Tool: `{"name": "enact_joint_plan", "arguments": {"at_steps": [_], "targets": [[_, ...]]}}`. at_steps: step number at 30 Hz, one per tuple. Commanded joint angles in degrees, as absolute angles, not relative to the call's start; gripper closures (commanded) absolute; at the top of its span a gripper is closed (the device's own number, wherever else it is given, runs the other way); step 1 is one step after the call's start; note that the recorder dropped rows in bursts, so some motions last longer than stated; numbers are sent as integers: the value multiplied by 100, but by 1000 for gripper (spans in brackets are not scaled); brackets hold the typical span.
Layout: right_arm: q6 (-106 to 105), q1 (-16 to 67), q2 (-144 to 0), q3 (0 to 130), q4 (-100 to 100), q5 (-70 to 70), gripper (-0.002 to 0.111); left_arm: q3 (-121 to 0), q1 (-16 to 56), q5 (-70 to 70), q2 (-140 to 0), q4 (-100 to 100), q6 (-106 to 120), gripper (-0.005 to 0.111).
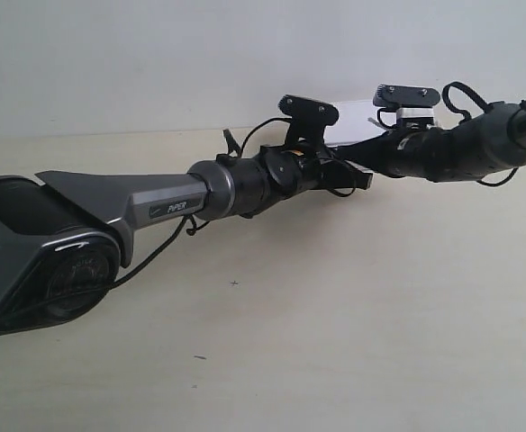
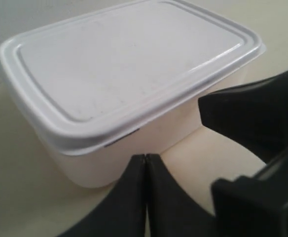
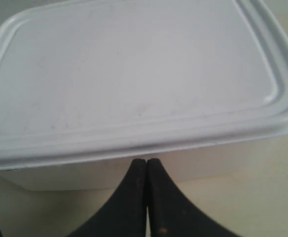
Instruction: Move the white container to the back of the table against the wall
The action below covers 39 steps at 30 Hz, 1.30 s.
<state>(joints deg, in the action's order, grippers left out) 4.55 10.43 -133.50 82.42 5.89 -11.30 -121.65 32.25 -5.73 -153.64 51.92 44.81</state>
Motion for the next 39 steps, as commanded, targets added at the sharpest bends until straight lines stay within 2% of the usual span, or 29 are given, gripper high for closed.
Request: {"name": "enact_joint_plan", "arguments": {"at_steps": [1,17,31,39], "targets": [[566,1064,-13501,8495,548,-1097,108,-12207,3197,-640,-15353,5131,4505,107],[601,1064,-13906,9357,534,-576,108,-12207,3197,-695,-15353,4939,4505,107],[770,1064,-13981,9370,544,-706,108,-12207,3197,-699,-15353,4817,4505,107],[1002,1064,-13981,9370,572,-756,108,-12207,3197,117,-15284,4817,4505,107]]}}
